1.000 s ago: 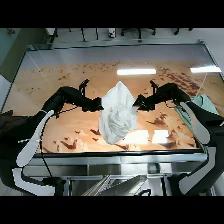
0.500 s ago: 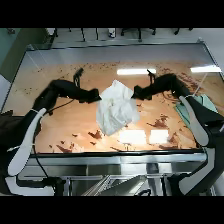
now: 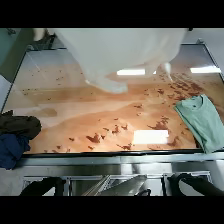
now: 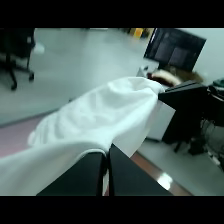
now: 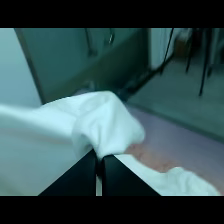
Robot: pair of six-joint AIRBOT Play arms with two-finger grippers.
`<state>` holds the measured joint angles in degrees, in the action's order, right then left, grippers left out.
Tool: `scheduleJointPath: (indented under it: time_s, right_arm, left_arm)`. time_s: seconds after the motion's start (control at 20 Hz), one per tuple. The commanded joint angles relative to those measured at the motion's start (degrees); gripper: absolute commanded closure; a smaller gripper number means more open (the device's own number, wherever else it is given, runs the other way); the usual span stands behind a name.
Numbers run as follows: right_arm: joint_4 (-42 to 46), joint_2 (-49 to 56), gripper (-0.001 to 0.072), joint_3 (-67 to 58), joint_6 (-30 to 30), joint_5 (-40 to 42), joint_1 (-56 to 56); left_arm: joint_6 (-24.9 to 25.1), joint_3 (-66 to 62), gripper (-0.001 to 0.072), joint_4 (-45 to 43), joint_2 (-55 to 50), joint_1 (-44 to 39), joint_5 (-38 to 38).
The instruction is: Fold the shirts.
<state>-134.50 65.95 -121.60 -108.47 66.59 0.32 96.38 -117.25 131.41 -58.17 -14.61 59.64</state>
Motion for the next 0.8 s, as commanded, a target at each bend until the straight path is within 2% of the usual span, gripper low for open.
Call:
scheduleJointPath:
  time_s: [0.0, 0.15, 0.3, 0.5, 0.6, 0.75]
  right_arm:
    - [9.70, -14.64, 0.0693, 2.12, -5.55, -9.51, -0.22]
    - [13.42, -14.34, 0.0693, 2.43, -5.33, -11.63, -0.22]
    - [11.28, -5.18, 0.0693, 3.28, -3.58, -9.84, -0.20]
    - [3.65, 13.94, 0.0693, 8.39, -2.73, -8.50, 0.37]
    - [2.60, 25.73, 0.0693, 8.50, -2.49, -6.49, 2.12]
    - [0.90, 42.01, 0.0693, 8.48, -1.66, -6.99, 5.77]
  left_arm:
    - [-3.19, 4.70, 0.0693, -8.87, 14.14, -1.92, -7.65]
    - [-8.39, 13.62, 0.0693, -17.59, 18.95, -1.90, -10.97]
    - [-8.44, 20.24, 0.0693, -17.92, 14.67, -1.88, -11.02]
    - [-8.41, 29.97, 0.0693, -17.73, -0.48, -1.42, -9.79]
    - [-8.15, 34.62, 0.0693, -17.70, -8.83, 0.15, -8.55]
    - [-4.79, 41.53, 0.0693, -17.66, -21.03, 3.37, -7.67]
